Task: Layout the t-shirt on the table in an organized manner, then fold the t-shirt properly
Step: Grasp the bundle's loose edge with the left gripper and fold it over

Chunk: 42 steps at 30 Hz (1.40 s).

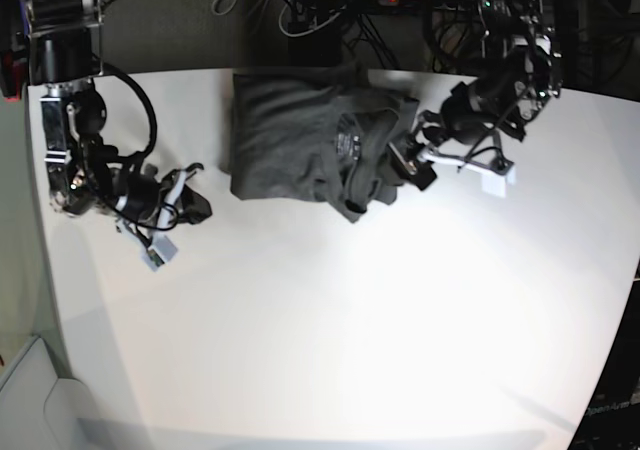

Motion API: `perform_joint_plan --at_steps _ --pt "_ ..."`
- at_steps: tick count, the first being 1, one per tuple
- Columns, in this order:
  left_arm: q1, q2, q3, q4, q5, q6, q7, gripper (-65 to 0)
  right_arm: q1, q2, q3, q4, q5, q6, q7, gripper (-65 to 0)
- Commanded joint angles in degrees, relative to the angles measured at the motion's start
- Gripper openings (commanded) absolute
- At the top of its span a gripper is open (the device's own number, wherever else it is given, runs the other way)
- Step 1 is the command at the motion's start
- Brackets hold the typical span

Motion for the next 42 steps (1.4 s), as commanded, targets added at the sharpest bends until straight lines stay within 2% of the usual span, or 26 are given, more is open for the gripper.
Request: perform_joint_plan --at_steps 1,6,9,17,25,29,31,33,36,38,39,42 --pt "-1.2 -0.3 -0.2 -0.3 -1.2 0.6 0.0 0.0 1.1 0.8 0.4 1.0 1.1 0.4 1.2 -62.7" --pt "-6.4 -0.8 0.3 -9.4 -1.2 0.3 0.2 0.0 1.0 0.9 0.4 1.0 1.0 0.4 1.1 -62.7" --pt "-9.2 -0.7 3.1 -12.9 -1.1 0.3 2.3 0.0 0.2 1.0 0.4 1.0 1.0 0.4 1.4 -62.7" --pt "-13.5 -0.8 11.9 -13.9 -0.2 0.3 2.5 0.0 -0.3 1.5 0.4 1.0 1.0 0.4 1.5 -62.8" --pt "-14.9 -1.5 19.3 -14.0 8.3 0.4 2.6 0.0 -0.1 1.7 0.4 1.0 1.0 0.4 1.5 -62.8" --pt "-15.7 -3.6 24.7 -15.3 10.8 0.4 2.6 -1.0 0.0 1.7 0.4 1.0 1.0 0.4 1.5 -62.8" --pt "-17.1 -4.7 27.6 -17.3 11.1 0.4 2.6 -7.8 0.1 1.7 0.4 1.0 1.0 0.4 1.5 -62.8" --pt "-17.7 -5.4 29.2 -19.4 11.0 0.4 2.6 -18.9 0.1 1.7 0.4 1.0 1.0 0.4 1.5 -62.8" --pt "-18.8 -5.4 29.6 -22.1 11.1 0.4 2.6 -41.9 0.1 1.8 0.4 1.0 1.0 0.4 1.5 -62.8" --pt "-19.8 -5.4 29.6 -23.8 11.1 0.4 2.4 -59.5 0.1 1.8 0.4 1.0 1.0 0.4 1.5 -62.8" --pt "-20.2 -5.4 29.5 -24.1 11.1 0.4 2.2 -65.0 0.1 1.8 0.4 1.0 1.0 0.4 1.5 -62.8" --pt "-21.6 -5.4 29.9 -24.4 11.2 0.3 1.9 -62.6 0.1 2.2 0.4 1.0 1.0 0.4 1.5 -62.8"
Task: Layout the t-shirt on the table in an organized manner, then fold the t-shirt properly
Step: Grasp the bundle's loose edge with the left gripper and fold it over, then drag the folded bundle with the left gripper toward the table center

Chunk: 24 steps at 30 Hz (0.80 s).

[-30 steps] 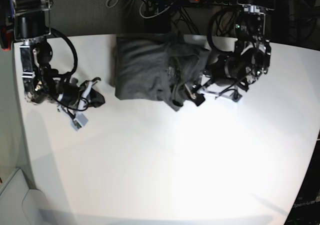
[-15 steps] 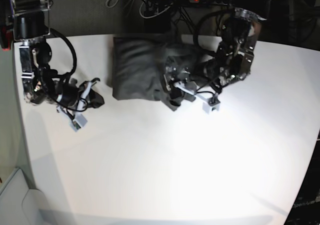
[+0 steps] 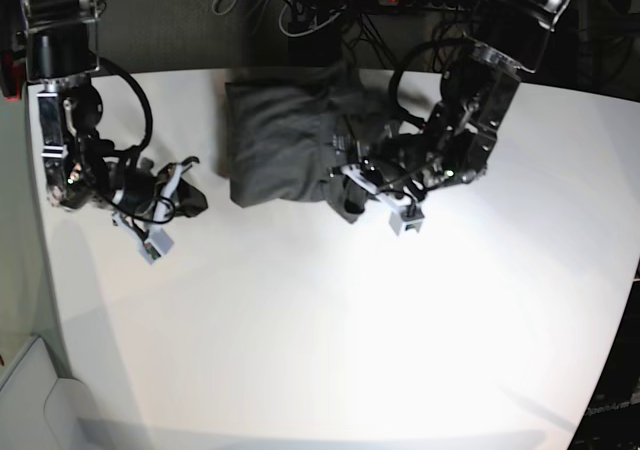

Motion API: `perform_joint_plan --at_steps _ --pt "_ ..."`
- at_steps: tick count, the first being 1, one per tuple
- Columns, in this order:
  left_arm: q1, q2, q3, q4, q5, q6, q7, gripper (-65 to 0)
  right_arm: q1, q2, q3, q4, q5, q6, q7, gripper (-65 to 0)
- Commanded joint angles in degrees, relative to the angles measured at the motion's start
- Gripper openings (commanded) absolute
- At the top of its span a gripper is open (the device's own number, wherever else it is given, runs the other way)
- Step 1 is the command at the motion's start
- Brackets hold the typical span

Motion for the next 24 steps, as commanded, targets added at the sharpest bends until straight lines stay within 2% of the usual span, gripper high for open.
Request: perform_joint_plan --at_steps 1,4,7,13,18,21,24 --pt "-1.4 -0.2 0.0 0.0 1.6 0.8 0.0 -63.6 1.3 1.5 0.4 1.0 0.9 0.4 1.0 -62.8" --pt "-3.7 -0.2 0.1 0.0 1.6 0.8 0.1 -64.7 1.4 1.9 1.1 1.0 0.9 0.4 1.0 -62.8" --pt "-6.1 -0.8 0.6 0.0 3.5 0.7 0.5 -64.6 1.3 2.9 5.2 1.0 0.9 0.4 0.9 -62.8" --pt "-12.9 -1.4 13.6 -0.1 10.2 0.3 -0.1 -64.6 1.0 4.5 14.1 0.8 0.8 0.4 0.7 -62.8" --pt "-15.7 -1.3 21.5 -0.1 15.2 -7.9 -3.7 -64.6 -0.3 5.6 21.8 0.7 0.8 0.4 0.5 -62.7" --pt "-15.9 -1.3 24.9 -0.1 22.2 -13.4 -7.9 -64.6 -1.5 5.9 25.7 0.9 0.8 0.4 0.5 -62.7" --pt "-15.9 -1.3 27.8 -0.2 32.7 -19.4 -11.8 -64.6 -3.4 6.9 30.1 0.9 0.8 0.4 0.5 -62.7"
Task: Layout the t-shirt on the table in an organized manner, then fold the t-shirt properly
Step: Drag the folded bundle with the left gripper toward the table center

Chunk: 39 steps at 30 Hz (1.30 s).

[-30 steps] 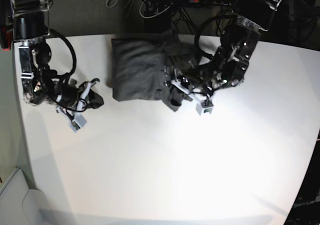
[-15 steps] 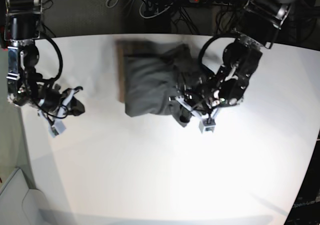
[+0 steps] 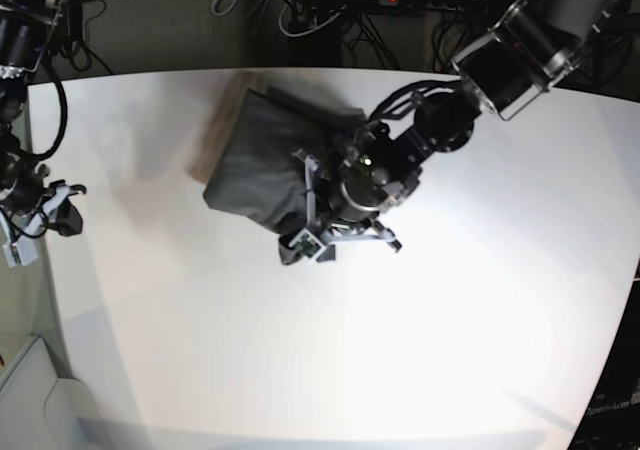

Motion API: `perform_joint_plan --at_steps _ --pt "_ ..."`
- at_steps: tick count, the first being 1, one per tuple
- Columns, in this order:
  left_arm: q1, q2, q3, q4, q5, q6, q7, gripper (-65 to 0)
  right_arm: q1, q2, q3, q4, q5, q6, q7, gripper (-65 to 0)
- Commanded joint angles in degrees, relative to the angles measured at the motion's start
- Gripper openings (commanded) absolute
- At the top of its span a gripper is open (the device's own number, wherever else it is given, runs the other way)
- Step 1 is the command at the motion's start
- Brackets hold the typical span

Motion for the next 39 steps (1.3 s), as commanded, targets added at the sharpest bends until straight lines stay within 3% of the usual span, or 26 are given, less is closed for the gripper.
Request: perform_joint_plan --at_steps 1,8,16,20,25,28,34,36,39 --pt "-1.6 0.3 0.6 0.5 3.3 -1.2 -2.3 -64.6 0.3 1.7 2.0 0.9 0.8 0.2 1.2 -62.7" --pt "-7.1 3.9 6.6 -9.7 11.2 -9.2 -8.7 -64.6 -3.4 2.7 7.4 1.0 0.8 0.2 1.2 -62.6" --pt "-8.9 13.1 6.3 -26.3 23.5 -20.1 -27.3 -64.1 -9.6 2.7 11.0 1.0 0.8 0.2 1.6 -62.6" --pt "-9.6 17.9 6.2 -34.4 28.7 -22.8 -34.0 -64.1 -11.6 2.7 11.2 1.1 0.8 0.2 1.6 -62.6" --pt "-10.3 21.1 3.7 -36.6 32.4 -22.9 -34.7 -62.3 -12.8 2.7 11.2 1.1 0.8 0.2 1.6 -62.5" --pt "-10.4 22.1 1.2 -36.2 35.6 -23.0 -34.7 -51.5 -12.7 2.6 11.2 1.1 0.8 0.2 1.6 -62.5" --pt "-10.2 22.0 -2.8 -31.1 39.2 -23.0 -34.7 -16.6 -12.3 2.5 10.7 1.1 0.8 0.2 1.6 -62.5" --pt "-10.2 21.8 -3.7 -28.8 39.2 -22.7 -34.7 -12.2 -12.3 2.5 10.7 1.1 0.8 0.2 1.6 -62.5" --pt "-10.0 20.2 -6.8 -24.0 39.2 -22.4 -34.7 -11.9 -12.2 2.5 10.7 1.1 0.8 0.2 1.6 -62.5"
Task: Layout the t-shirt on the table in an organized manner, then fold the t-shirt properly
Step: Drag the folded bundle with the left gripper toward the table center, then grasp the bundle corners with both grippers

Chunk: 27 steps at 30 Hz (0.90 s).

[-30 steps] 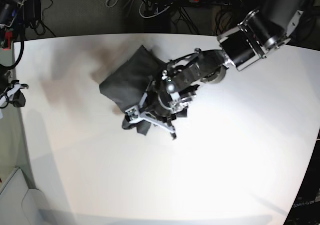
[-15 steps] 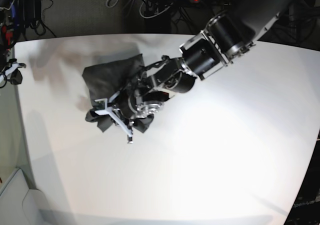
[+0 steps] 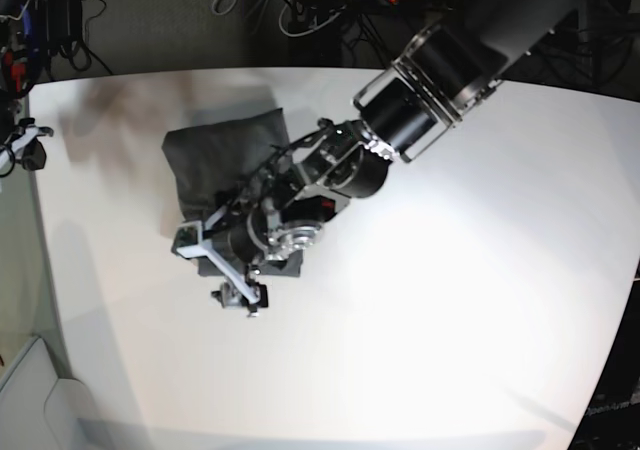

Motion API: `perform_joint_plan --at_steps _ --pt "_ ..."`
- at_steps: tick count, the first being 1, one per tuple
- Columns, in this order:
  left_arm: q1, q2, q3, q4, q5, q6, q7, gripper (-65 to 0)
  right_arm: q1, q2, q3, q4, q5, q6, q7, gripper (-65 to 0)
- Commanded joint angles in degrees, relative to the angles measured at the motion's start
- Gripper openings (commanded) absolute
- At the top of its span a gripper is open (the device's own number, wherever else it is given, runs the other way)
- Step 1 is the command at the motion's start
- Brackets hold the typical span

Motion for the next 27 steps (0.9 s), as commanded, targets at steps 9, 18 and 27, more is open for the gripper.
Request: perform_joint_plan --at_steps 9,18,27 --pt "6.0 -3.7 -16.5 17.7 0.2 1.2 4.7 -11.9 2.9 1.3 0.3 1.8 1.0 0.2 0.7 -62.5" --pt "23.2 -2.9 -37.1 36.0 -0.1 1.1 17.0 -12.0 9.7 -4.0 -13.6 17.0 0.9 0.2 -4.8 -62.5" --pt "36.8 3.5 -42.1 48.8 -0.4 0.7 25.5 -11.9 16.7 -9.1 -24.5 12.6 0.8 0.2 -7.0 -62.5"
